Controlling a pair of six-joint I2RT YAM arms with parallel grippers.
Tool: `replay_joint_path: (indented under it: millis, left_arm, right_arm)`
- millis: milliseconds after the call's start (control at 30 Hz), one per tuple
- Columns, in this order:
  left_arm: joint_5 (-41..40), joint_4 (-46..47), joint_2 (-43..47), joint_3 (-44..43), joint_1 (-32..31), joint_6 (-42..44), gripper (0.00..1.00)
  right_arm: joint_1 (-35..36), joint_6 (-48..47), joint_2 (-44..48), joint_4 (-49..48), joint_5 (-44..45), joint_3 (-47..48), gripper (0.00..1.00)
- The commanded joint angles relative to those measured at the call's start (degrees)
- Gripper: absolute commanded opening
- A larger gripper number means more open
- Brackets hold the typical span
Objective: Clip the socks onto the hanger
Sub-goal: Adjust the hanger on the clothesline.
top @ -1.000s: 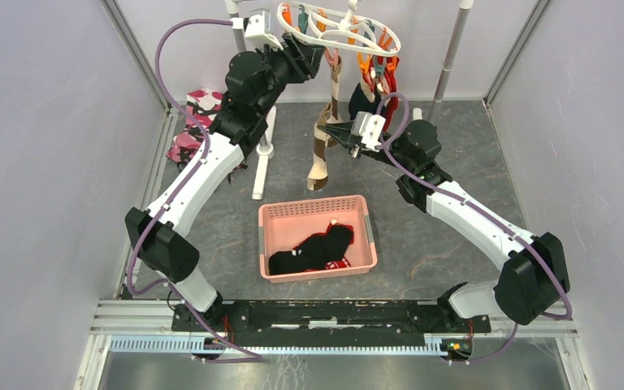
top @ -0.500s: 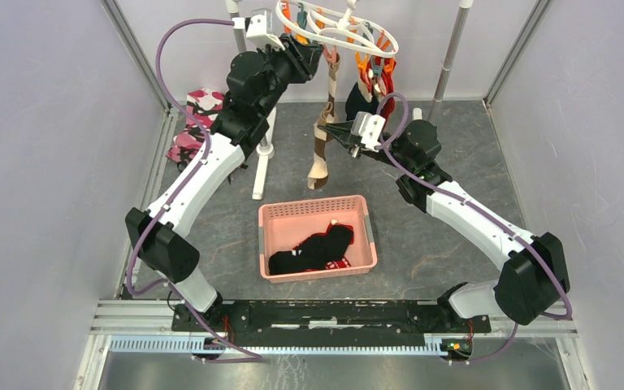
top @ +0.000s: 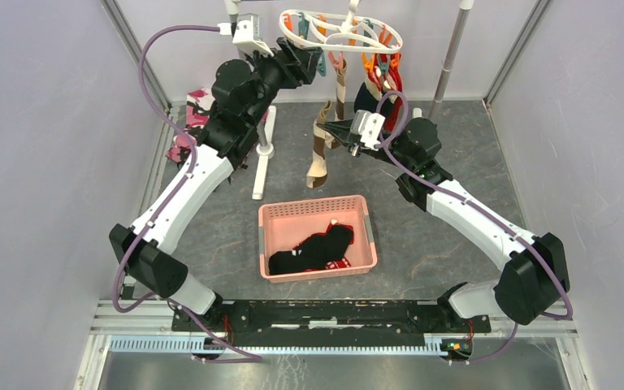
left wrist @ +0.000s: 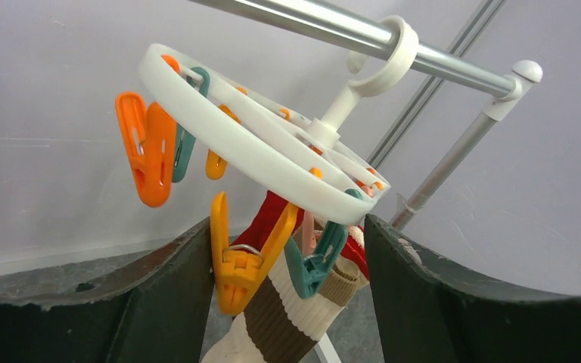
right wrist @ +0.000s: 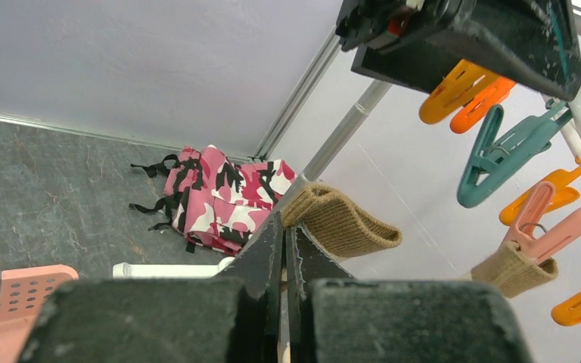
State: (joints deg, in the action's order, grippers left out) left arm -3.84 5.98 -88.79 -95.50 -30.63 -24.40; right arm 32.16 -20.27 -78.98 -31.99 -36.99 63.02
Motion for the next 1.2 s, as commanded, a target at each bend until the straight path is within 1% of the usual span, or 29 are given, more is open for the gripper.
replay_joint_path:
  millis: [0,67,300,467,567,633,700,833,900,1000,1067,1167]
  left_arm:
    - [1.7,-1.2,2.9,-0.7,0.1,-0.2,0.77]
    - [1.7,-2.5,4.2,0.4,0.3,-1.0,0.8]
    - [3.5,-5.0,11.3,4.9,0.6,-4.6,0.79]
    - [9.1,-8.1,15.3,4.7,0.5,-8.3,0.78]
    - [11.6,-8.4,18.2,5.9,0.6,-10.9,0.76]
    - [13.9,-7.4,19.1,6.4,0.6,-13.5,0.7]
    - [17.8,-6.2,18.2,6.1,0.5,-16.6,0.62]
    - [23.6,-4.1,13.2,3.5,-0.4,-22.0,0.54]
    - [22.9,-4.1,11.6,2.3,-2.2,-21.7,0.53]
    - [19.1,-4.3,10.5,1.4,-5.2,-18.9,0.53]
    - [17.0,-4.5,9.3,0.8,-6.4,-17.3,0.53]
    - [16.1,-4.8,6.7,-0.9,-7.2,-16.4,0.53]
  right_arm:
    - [0.3,-0.4,0.3,-0.9,0.5,1.2,0.0]
    - [0.3,-0.4,0.7,-0.9,0.5,0.7,0.0]
    - [0.3,-1.4,0.8,0.2,0.8,1.1,0.0]
    - [0.3,-1.1,0.5,0.2,0.8,1.1,0.0]
    - [0.2,-1.2,0.2,0.3,1.2,1.1,0.0]
    - [0.2,-1.2,0.0,0.6,1.6,1.2,0.0]
    - [0.2,-1.2,0.0,0.9,2.0,1.1,0.0]
    - [-0.3,-1.3,0.4,1.6,3.4,0.6,0.0]
    - [-0.7,-1.4,0.8,2.1,4.4,0.3,0.0]
    - [-1.3,-1.7,1.1,2.3,5.5,-0.1,0.0]
    - [-1.7,-1.7,1.3,2.6,5.6,-0.2,0.0]
    - [-2.5,-1.7,1.8,3.0,5.9,-0.7,0.0]
